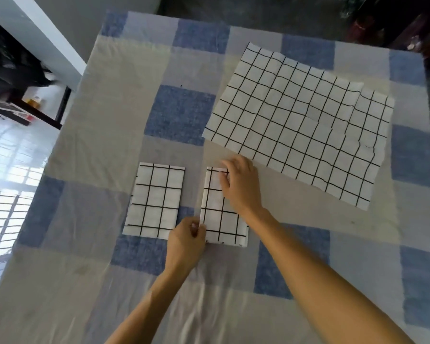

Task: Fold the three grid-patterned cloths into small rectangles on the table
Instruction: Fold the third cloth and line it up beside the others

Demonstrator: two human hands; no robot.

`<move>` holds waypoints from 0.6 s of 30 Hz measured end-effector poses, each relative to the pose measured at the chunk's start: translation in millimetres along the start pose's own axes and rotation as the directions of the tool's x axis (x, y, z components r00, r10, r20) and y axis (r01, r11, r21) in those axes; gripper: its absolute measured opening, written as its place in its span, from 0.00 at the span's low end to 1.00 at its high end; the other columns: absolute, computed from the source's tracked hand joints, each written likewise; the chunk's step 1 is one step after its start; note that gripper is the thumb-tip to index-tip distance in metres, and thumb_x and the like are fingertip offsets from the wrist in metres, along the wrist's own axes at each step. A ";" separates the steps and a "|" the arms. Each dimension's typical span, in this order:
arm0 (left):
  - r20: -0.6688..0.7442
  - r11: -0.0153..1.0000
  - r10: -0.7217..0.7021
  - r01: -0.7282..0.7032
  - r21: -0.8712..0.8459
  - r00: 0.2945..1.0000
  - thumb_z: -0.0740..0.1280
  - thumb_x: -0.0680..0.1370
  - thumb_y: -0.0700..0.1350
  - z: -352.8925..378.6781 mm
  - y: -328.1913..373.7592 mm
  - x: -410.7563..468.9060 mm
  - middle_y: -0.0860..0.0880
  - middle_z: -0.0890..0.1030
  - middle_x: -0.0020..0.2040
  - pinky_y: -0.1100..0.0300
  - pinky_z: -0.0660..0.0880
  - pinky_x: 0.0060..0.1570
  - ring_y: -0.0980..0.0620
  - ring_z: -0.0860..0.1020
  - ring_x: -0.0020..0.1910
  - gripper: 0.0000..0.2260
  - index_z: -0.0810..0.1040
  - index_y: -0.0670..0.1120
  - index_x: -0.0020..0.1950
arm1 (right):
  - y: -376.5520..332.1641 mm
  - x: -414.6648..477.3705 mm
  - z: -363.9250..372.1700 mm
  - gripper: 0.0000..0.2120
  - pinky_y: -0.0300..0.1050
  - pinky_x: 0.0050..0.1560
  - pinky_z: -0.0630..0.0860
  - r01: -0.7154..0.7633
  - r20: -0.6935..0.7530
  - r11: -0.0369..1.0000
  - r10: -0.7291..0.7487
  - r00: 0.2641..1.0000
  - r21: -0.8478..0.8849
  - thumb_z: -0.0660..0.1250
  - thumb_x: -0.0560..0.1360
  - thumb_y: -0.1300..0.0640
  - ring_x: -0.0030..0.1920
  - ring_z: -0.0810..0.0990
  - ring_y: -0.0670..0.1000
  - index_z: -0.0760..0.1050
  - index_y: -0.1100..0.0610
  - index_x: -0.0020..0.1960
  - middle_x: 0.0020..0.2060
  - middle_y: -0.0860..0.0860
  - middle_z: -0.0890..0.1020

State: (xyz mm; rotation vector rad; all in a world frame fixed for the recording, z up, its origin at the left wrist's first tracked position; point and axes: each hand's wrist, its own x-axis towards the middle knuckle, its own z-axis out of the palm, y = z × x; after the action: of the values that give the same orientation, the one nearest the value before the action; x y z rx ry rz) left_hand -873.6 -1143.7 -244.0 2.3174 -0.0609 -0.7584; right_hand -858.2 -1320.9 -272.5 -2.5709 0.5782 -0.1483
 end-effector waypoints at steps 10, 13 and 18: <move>0.106 0.709 0.434 -0.412 0.573 0.895 0.66 0.75 0.50 19.7 2.0 -3.9 0.46 0.71 0.62 0.53 0.70 0.57 0.47 0.70 0.59 0.18 0.69 0.47 0.63 | 14.3 -53.9 13.1 0.25 0.56 0.76 0.50 0.032 0.175 0.998 -0.021 0.984 -0.058 0.52 0.81 0.46 0.77 0.52 0.56 0.63 0.57 0.74 0.76 0.57 0.59; 0.143 0.675 0.432 -0.424 0.604 0.891 0.64 0.76 0.51 17.8 4.1 -4.8 0.46 0.71 0.61 0.53 0.69 0.58 0.47 0.70 0.58 0.16 0.70 0.48 0.62 | 11.8 -54.7 8.5 0.27 0.54 0.76 0.49 0.011 0.164 1.000 -0.008 0.986 -0.014 0.48 0.80 0.44 0.77 0.52 0.55 0.63 0.56 0.74 0.76 0.56 0.59; 0.155 0.658 0.484 -0.476 0.584 0.861 0.62 0.77 0.53 15.5 32.6 6.7 0.45 0.70 0.64 0.51 0.67 0.63 0.46 0.69 0.63 0.19 0.70 0.48 0.66 | 27.2 -55.7 -14.3 0.24 0.55 0.76 0.52 -0.094 0.065 0.994 0.090 0.994 0.063 0.50 0.81 0.46 0.77 0.54 0.54 0.64 0.57 0.72 0.75 0.56 0.62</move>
State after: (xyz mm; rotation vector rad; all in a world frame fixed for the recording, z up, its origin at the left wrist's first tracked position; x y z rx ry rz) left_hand -871.2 -1179.4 -236.1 2.7028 -1.0222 -0.4755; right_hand -921.7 -1324.8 -273.3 -2.4705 0.6562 -0.0549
